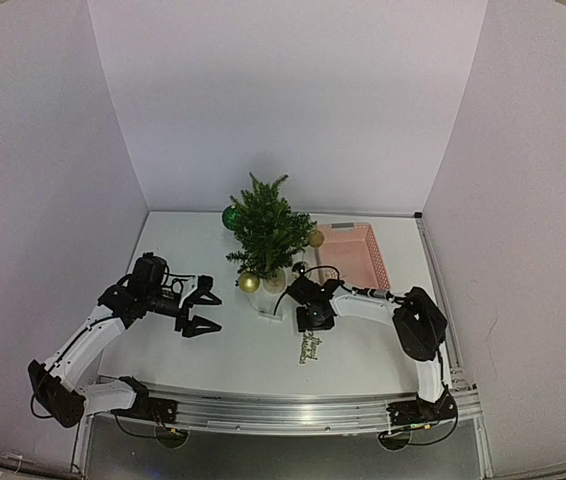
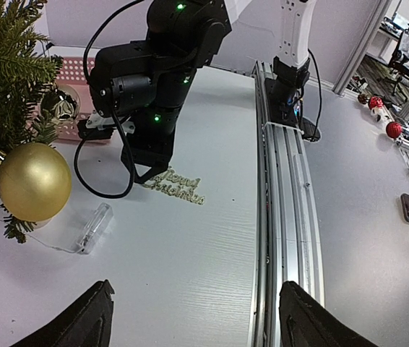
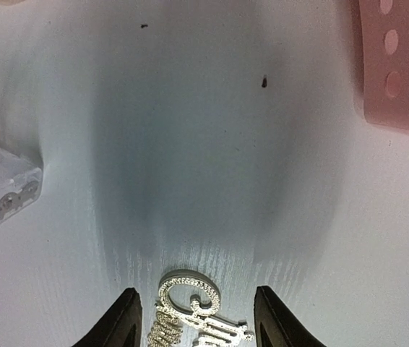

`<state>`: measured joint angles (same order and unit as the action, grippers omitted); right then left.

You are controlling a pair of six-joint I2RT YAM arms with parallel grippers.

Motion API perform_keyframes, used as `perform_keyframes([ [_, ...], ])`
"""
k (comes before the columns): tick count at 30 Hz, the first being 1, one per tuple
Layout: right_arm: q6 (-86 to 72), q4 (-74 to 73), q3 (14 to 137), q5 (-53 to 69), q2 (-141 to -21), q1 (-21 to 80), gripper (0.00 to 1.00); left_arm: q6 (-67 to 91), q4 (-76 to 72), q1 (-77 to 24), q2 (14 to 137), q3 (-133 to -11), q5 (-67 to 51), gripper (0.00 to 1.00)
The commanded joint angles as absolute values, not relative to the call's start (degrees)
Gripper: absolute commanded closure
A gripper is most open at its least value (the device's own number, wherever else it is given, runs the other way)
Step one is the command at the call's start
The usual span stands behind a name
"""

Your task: Decorate the small christmas tree

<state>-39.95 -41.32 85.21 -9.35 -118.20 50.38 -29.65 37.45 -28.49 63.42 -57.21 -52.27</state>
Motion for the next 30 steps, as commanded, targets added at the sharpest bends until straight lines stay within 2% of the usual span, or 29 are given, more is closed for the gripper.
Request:
perform_keyframes([
  [1, -40.48, -46.15, 88.98, -11.14, -121.77, 51.74, 0.48, -30.37, 35.93, -28.57, 63.24, -57.17, -52.18, 0.21],
  [10, -42.08, -47.22, 88.42, -10.19, -122.69, 52.78, 0.49, -30.76, 36.12, -28.56, 63.4, -57.44, -52.27, 0.21],
  [16, -42.24, -47.15, 88.9, -8.39, -124.15, 52.79, 0.65, -30.71, 35.87, -28.56, 63.34, -57.46, -52.04, 0.21],
  [30, -41.16, -46.73, 89.78, -11.21, -118.73, 52.79, 0.76, -31.22, 35.98, -28.56, 64.04, -58.27, -52.31, 0.21],
])
